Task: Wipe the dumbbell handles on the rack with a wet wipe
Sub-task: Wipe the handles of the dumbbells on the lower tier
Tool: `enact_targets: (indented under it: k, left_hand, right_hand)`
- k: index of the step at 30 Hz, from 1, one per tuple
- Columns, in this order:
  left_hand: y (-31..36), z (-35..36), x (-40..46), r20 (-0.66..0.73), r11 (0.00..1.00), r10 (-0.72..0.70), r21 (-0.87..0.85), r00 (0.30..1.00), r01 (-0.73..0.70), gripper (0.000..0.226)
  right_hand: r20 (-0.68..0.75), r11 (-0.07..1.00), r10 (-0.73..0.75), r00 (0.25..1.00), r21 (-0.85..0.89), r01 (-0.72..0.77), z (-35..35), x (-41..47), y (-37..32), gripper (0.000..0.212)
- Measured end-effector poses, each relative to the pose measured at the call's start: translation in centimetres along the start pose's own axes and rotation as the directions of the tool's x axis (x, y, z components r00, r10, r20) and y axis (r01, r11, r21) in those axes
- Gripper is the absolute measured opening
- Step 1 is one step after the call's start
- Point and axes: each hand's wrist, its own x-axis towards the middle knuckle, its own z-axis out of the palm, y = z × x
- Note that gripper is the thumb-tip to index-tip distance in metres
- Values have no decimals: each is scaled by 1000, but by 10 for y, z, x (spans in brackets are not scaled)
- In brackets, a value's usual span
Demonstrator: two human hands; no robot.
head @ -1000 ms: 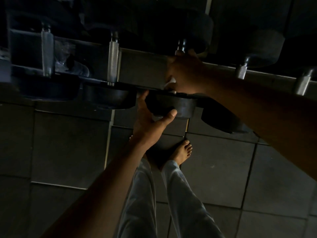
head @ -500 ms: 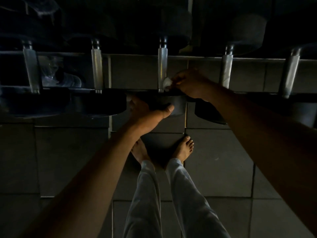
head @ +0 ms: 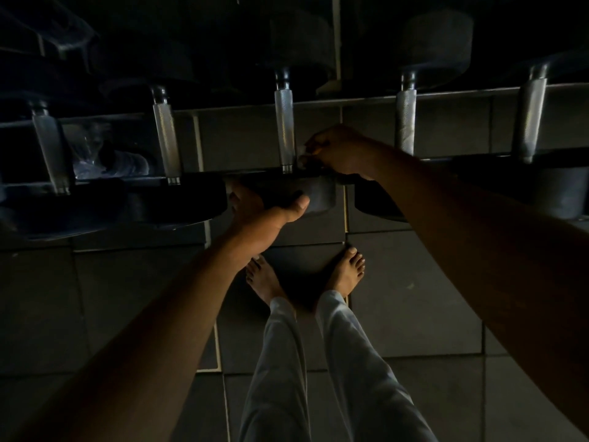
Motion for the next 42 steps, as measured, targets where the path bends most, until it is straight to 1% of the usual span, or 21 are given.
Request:
enact_targets:
  k: [3, 4, 6, 8, 10, 13, 16, 18, 20, 22, 25, 29, 33, 35, 37, 39, 40, 42]
  left_hand:
    - [3, 0, -3, -2, 1000, 6, 11, 1000, -6, 160]
    - [3, 0, -4, -9, 1000, 8, 9, 1000, -8, 156]
    - [2, 1, -3, -34, 1000, 7, 23, 999, -6, 141]
    - [1, 2, -3, -51, 999, 3, 39, 999, -1, 133]
    - [0, 3, -2, -49, 1000, 0, 21, 999, 1, 133]
    - [2, 4, -2, -52, 1000, -19, 18, 998, 20, 132]
    - [3, 6, -2, -58, 999, -35, 30, 998, 37, 140]
    - [2, 7, 0, -68, 999, -39, -5, 997, 39, 149]
    - [1, 7, 0, -62, 999, -47, -1, 997, 47, 146]
    - [0, 7, -1, -51, 999, -34, 6, 998, 34, 142]
    - [-2, 7, -1, -66, 1000, -12, -7, 998, 12, 139]
    - [-4, 7, -1, -60, 1000, -15, 12, 998, 15, 137]
    - [-4, 8, 0, -55, 1000, -12, 17, 998, 13, 138]
    - [-3, 8, 0, -62, 999, -14, 31, 998, 15, 137]
    - [-4, 7, 0, -59, 1000, -15, 18, 998, 16, 136]
    - [-4, 6, -1, -45, 1000, -15, 14, 999, 16, 138]
    - [-4, 6, -1, -39, 1000, -16, 21, 999, 17, 139]
    - [-3, 7, -2, -39, 999, -16, 33, 999, 17, 139]
  right_hand:
    - [-11, 998, -56, 998, -26, 56, -3, -9, -1, 30]
    - [-12, 997, -74, 997, -25, 74, -3, -11, -2, 29]
    - [-44, 989, -144, 989, -40, 142, 1, -12, -4, 24]
    - [-113, 963, -246, 963, -138, 230, 7, -11, -8, 23]
    - [-152, 931, -315, 937, -242, 274, 10, -9, -10, 28]
    - [-107, 870, -406, 908, -348, 348, 6, -7, -12, 29]
    - [-35, 795, -470, 882, -449, 406, 3, -6, -13, 27]
    - [-30, 770, -479, 877, -495, 404, 4, -6, -14, 26]
    - [-72, 770, -499, 864, -494, 404, 5, -4, -15, 27]
    - [-158, 800, -501, 851, -460, 385, 5, 0, -17, 31]
    - [-322, 836, -482, 815, -448, 318, 7, 9, -25, 34]
    - [-503, 864, -485, 716, -404, 301, 7, 21, -39, 37]
    - [-635, 873, -449, 629, -460, 159, 11, 30, -46, 27]
    - [-675, 889, -429, 600, -434, 147, 20, 30, -48, 28]
    - [-686, 899, -413, 599, -411, 149, 26, 30, -50, 31]
    - [-671, 895, -415, 614, -423, 142, 27, 30, -52, 32]
    - [-646, 878, -427, 633, -462, 121, 28, 30, -53, 32]
    - [-559, 802, -457, 692, -596, 48, 33, 31, -59, 32]
